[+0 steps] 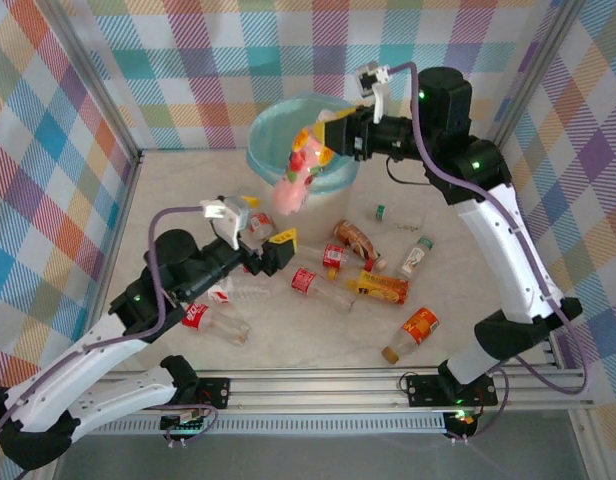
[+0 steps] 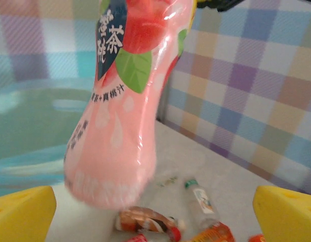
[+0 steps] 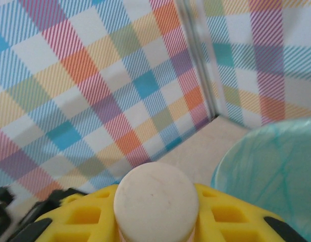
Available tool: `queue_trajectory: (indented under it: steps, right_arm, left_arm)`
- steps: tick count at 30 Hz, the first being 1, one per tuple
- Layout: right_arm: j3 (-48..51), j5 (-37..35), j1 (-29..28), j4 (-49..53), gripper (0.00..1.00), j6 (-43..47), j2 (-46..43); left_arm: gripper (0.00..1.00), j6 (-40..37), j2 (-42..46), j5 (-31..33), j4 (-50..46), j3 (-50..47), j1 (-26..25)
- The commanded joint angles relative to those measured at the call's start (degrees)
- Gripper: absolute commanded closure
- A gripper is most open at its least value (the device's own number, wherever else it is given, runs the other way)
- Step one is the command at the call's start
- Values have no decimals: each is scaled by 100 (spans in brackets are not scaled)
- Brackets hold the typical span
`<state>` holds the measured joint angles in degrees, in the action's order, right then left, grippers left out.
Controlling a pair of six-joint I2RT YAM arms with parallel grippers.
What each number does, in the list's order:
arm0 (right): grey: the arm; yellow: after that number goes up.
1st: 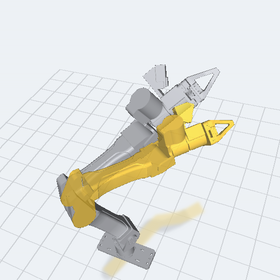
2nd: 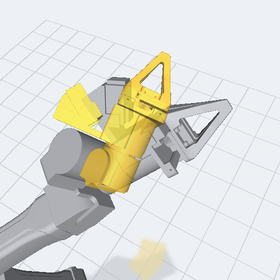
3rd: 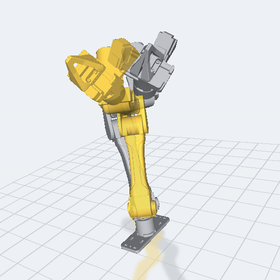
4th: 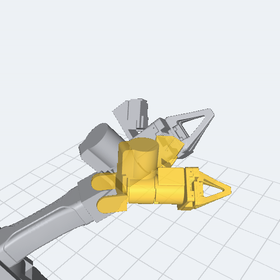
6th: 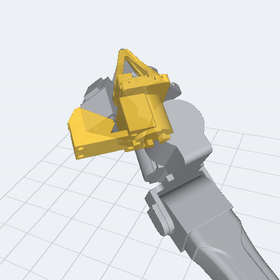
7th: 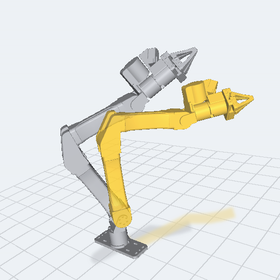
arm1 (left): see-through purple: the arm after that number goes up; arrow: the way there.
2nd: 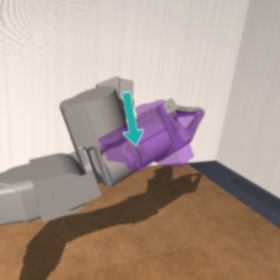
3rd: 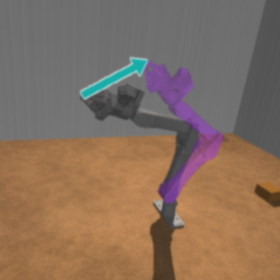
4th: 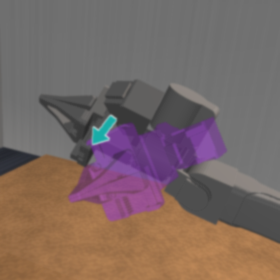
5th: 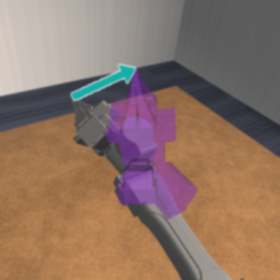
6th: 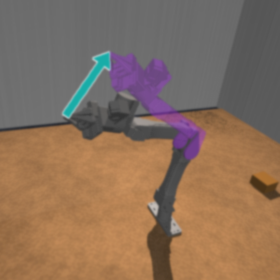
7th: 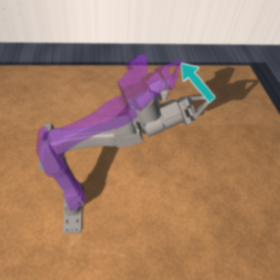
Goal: Put the plastic bottles in the bin
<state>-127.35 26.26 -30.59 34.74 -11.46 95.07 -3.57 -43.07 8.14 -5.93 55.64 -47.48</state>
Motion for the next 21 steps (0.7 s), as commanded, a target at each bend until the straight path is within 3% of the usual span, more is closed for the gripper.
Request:
queue_trajectory:
  steps: [1,9,17,21]
  right_arm:
    - [-609,-504,-24,-435,82,419,489]
    - [-1537,-1323,-22,-555,82,1290,1881]
    - [-1978,-1194,-11,-46,81,1867,2863]
    - [-1947,-633,-17,82,79,1910,3244]
  left_arm:
    - [0,-352,220,668,-319,-9,26]
    - [0,-537,457,1394,-950,111,29]
    - [0,-394,637,2332,-1374,-21,46]
    - [0,-135,644,2702,-1460,-122,70]
